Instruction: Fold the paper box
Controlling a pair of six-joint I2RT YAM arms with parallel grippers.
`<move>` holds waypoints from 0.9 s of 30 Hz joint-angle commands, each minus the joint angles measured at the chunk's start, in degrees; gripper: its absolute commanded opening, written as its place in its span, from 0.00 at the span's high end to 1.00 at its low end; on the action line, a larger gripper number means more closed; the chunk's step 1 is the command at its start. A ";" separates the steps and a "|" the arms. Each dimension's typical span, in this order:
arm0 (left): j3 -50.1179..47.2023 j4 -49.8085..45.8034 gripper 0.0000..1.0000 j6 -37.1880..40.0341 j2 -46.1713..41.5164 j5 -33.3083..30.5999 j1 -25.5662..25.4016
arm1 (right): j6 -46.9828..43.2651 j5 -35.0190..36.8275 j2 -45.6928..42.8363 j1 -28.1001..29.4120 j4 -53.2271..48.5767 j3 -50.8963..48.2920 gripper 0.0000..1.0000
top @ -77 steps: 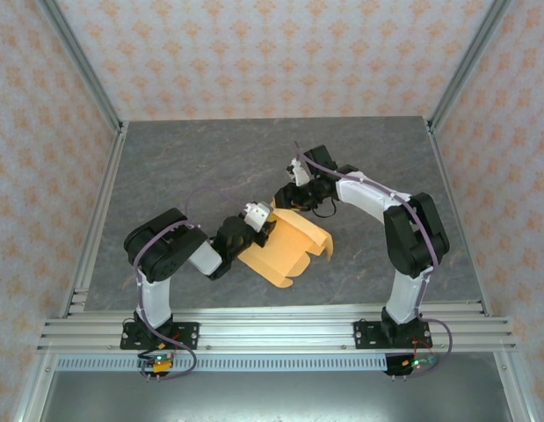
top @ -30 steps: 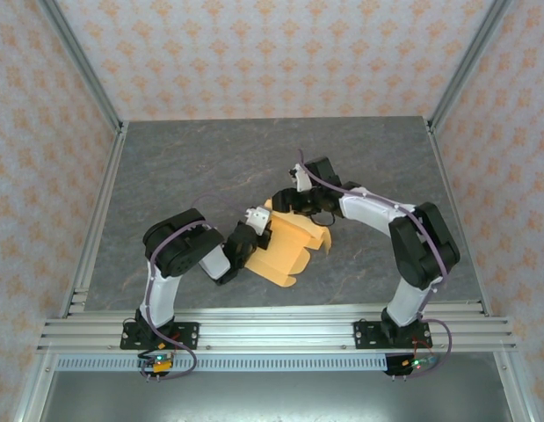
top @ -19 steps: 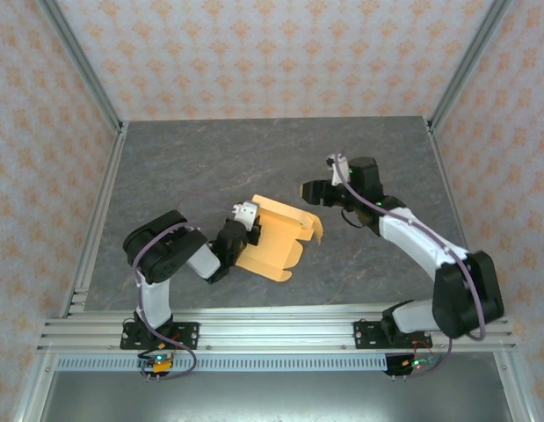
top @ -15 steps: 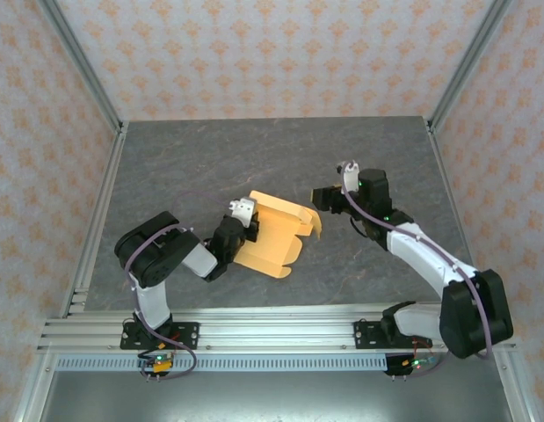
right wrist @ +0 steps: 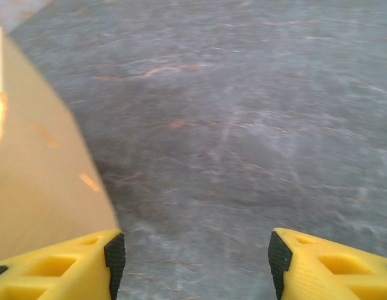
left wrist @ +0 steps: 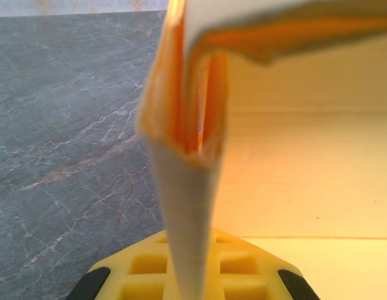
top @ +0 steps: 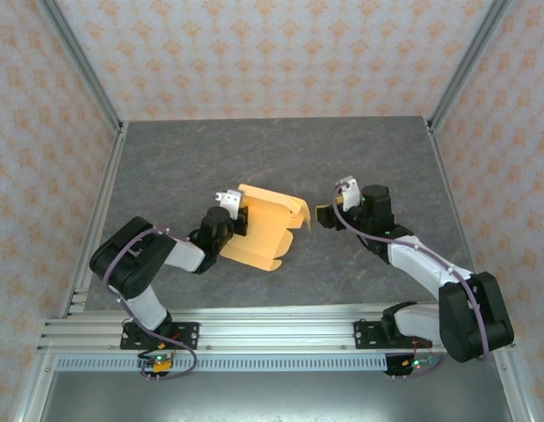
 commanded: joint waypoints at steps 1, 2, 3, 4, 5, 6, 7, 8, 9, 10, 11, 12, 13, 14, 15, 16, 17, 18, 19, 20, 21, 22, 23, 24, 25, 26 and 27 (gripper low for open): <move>0.85 -2.57 1.00 -3.09 -1.84 4.60 1.35 | -4.47 -12.94 1.15 0.27 -0.26 3.12 0.37; 1.01 -2.95 1.00 -3.23 -2.00 5.28 1.38 | -4.48 -13.98 1.33 0.56 0.25 3.41 0.37; 1.05 -3.00 1.00 -3.35 -2.07 5.70 1.35 | -4.75 -15.02 1.52 0.75 0.51 3.62 0.37; 1.01 -2.95 1.00 -3.72 -2.08 6.11 1.40 | -5.03 -16.09 1.85 1.31 0.51 4.11 0.37; 1.05 -3.04 1.00 -4.20 -2.00 6.36 1.44 | -5.49 -16.81 2.31 1.84 0.23 4.77 0.37; 1.09 -3.09 1.00 -4.54 -1.86 6.66 1.46 | -5.90 -17.17 2.69 2.33 -0.10 5.34 0.37; 1.14 -2.89 1.00 -4.82 -1.80 7.06 1.44 | -6.28 -17.12 3.30 2.94 -0.44 5.88 0.37; 1.14 -2.66 1.00 -5.22 -1.64 7.33 1.49 | -6.51 -17.28 4.00 3.36 -0.54 6.29 0.38; 1.23 -2.56 1.00 -5.53 -1.63 7.58 1.52 | -6.68 -17.49 4.54 3.77 -0.53 6.53 0.38; 1.43 -2.48 1.00 -5.75 -1.56 7.99 1.50 | -6.80 -17.60 5.28 4.14 -0.18 6.75 0.40; 1.57 -2.47 1.00 -5.88 -1.45 8.36 1.51 | -6.59 -17.51 5.85 4.64 0.26 6.92 0.41; 1.70 -2.47 1.00 -5.97 -1.46 8.64 1.55 | -6.54 -17.51 6.34 5.05 0.99 6.93 0.42; 1.83 -2.54 1.00 -5.97 -1.51 8.84 1.52 | -6.25 -17.24 6.81 5.49 1.98 6.84 0.43; 1.95 -2.80 1.00 -5.87 -1.61 9.01 1.56 | -5.38 -16.65 7.22 5.87 3.43 6.75 0.44; 2.10 -2.97 1.00 -5.85 -1.62 9.07 1.50 | -4.56 -16.31 7.54 6.23 4.44 6.67 0.45; 2.19 -3.03 1.00 -5.95 -1.70 9.24 1.50 | -3.73 -16.15 8.10 6.64 5.61 6.71 0.47; 2.28 -3.09 1.00 -6.13 -1.66 9.21 1.56 | -3.11 -15.89 8.55 7.07 6.62 6.67 0.48; 2.36 -3.05 1.00 -6.43 -1.69 9.20 1.49 | -2.63 -15.63 9.09 7.62 7.45 6.66 0.49; 2.37 -3.13 1.00 -6.77 -1.69 9.07 1.54 | -2.36 -15.38 9.55 8.17 8.23 6.59 0.50; 2.45 -3.15 1.00 -7.10 -1.63 8.90 1.54 | -1.97 -14.61 9.91 8.73 9.13 6.42 0.50; 2.37 -3.18 1.00 -7.71 -1.70 8.41 1.57 | -1.21 -12.79 10.30 9.57 10.71 6.09 0.52; 2.29 -3.18 1.00 -8.33 -1.79 7.66 1.55 | 0.12 -10.10 10.64 10.34 12.80 5.56 0.56; 2.19 -3.18 1.00 -8.86 -1.79 6.87 1.46 | 1.24 -7.36 11.05 11.04 14.85 4.94 0.58; 1.96 -3.14 1.00 -9.64 -1.96 5.56 1.43 | 2.89 -3.13 11.40 12.01 17.33 4.14 0.58; 1.76 -2.95 1.00 -10.21 -1.91 4.32 1.37 | 5.03 1.60 11.70 12.91 20.37 3.14 0.56; 1.52 -2.76 1.00 -10.87 -1.92 3.31 1.36 | 6.38 4.35 12.02 13.60 22.91 2.35 0.56; 1.33 -2.60 1.00 -11.45 -1.80 2.14 1.25 | 7.48 6.70 12.40 14.40 25.83 1.28 0.57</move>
